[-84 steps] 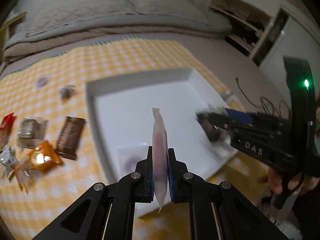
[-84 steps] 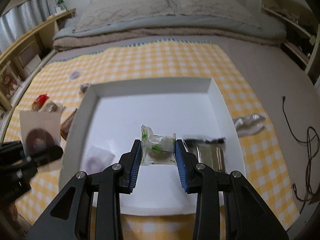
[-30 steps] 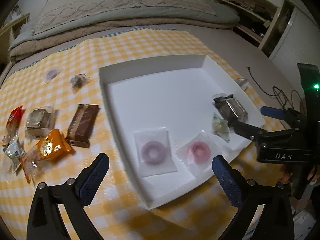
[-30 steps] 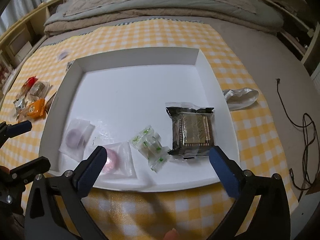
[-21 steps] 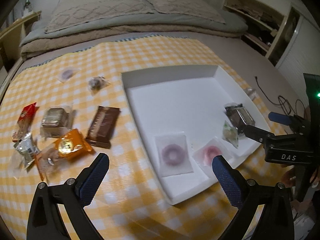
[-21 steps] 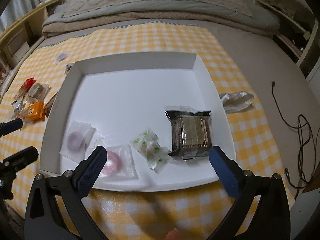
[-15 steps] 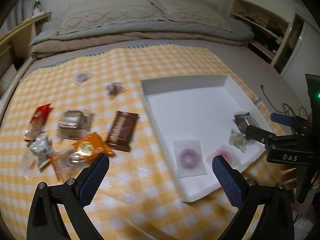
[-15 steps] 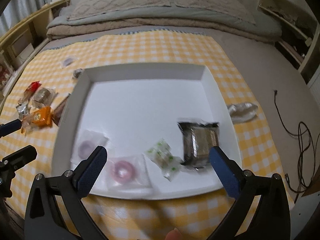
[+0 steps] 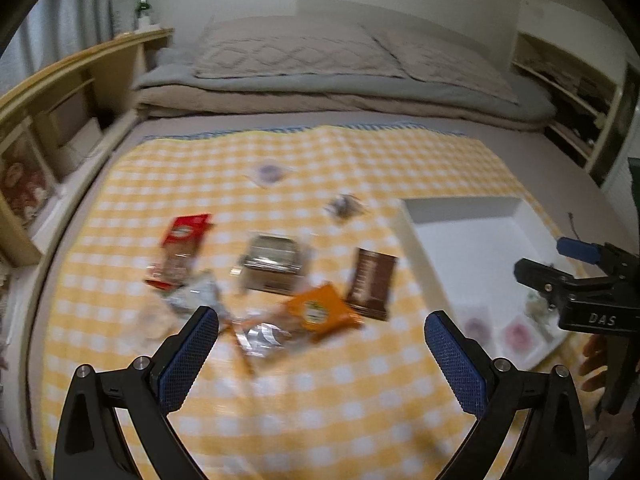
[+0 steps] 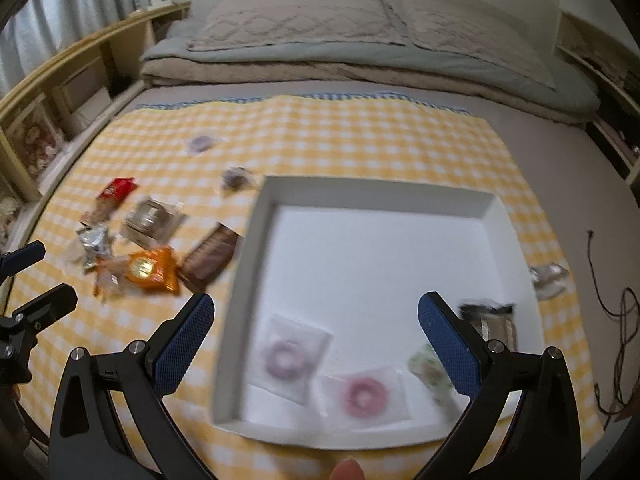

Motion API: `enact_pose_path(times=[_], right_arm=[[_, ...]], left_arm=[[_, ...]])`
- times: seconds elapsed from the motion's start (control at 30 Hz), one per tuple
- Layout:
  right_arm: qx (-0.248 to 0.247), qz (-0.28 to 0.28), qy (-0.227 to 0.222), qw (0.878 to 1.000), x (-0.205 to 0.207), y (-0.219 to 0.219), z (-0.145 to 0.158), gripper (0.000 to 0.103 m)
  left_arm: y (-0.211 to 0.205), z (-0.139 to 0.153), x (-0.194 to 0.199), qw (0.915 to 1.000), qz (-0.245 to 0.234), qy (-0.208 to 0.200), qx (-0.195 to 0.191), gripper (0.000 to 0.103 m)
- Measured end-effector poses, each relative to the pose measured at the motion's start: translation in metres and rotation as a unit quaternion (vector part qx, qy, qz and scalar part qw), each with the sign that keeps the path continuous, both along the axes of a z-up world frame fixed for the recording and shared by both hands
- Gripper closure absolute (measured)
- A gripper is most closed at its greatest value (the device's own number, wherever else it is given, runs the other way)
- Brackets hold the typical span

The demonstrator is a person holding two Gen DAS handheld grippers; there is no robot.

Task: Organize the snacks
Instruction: 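Move both tools back over the remaining snacks, then grasp the white-grey printed packet with the left tool while the right tool grasps the orange packet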

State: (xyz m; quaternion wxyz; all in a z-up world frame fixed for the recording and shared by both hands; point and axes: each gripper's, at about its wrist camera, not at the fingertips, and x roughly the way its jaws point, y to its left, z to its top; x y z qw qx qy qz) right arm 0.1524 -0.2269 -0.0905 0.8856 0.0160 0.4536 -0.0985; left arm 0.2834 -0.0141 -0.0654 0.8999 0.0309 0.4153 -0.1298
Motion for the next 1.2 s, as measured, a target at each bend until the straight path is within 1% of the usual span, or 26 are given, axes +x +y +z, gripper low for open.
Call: enact_pose_path(times=[0.23, 0.37, 0.53, 0.57, 0.67, 0.83, 0.87, 0.93, 1.0, 1.07, 1.2], right_arm=[[0.02, 0.023, -0.003, 1.0, 0.029, 0.037, -0.002, 0.0], [0.02, 0.043, 0.001, 0.999, 0.044, 0.059, -0.007, 0.0], [0.027, 0.065, 0.01, 0.997, 0.062, 0.084, -0.019, 0.0], [0.029, 0.068, 0.012, 0.997, 0.068, 0.089, -0.023, 0.0], [0.03, 0.064, 0.018, 0.997, 0.085, 0.096, -0.034, 0.0], [0.03, 0.056, 0.048, 0.997, 0.113, 0.102, -0.059, 0.0], [0.03, 0.058, 0.052, 0.997, 0.12, 0.104, -0.065, 0.001], [0.024, 0.063, 0.06, 0.996, 0.131, 0.108, -0.075, 0.01], [0.019, 0.076, 0.071, 0.994, 0.139, 0.113, -0.086, 0.027], [0.011, 0.088, 0.08, 0.993, 0.144, 0.118, -0.095, 0.034], [-0.011, 0.119, 0.108, 0.987, 0.149, 0.132, -0.114, 0.043]], left_arm=[[0.04, 0.006, 0.01, 0.9993, 0.036, -0.009, 0.006, 0.0], [0.059, 0.001, 0.021, 0.9983, 0.056, -0.004, 0.018, 0.0], [0.087, -0.016, 0.047, 0.9944, 0.1, 0.018, 0.026, 0.0], [0.095, -0.021, 0.052, 0.9924, 0.116, 0.025, 0.03, 0.0], [0.11, -0.035, 0.071, 0.988, 0.146, 0.04, 0.031, 0.0], [0.126, -0.054, 0.095, 0.9823, 0.176, 0.056, 0.028, 0.0], [0.129, -0.06, 0.101, 0.9812, 0.181, 0.061, 0.027, 0.0], [0.132, -0.066, 0.108, 0.9795, 0.188, 0.066, 0.027, 0.0], [0.135, -0.074, 0.117, 0.9776, 0.195, 0.074, 0.026, 0.0], [0.132, -0.08, 0.125, 0.9775, 0.193, 0.082, 0.018, 0.0], [0.12, -0.084, 0.134, 0.9814, 0.174, 0.081, 0.007, 0.0]])
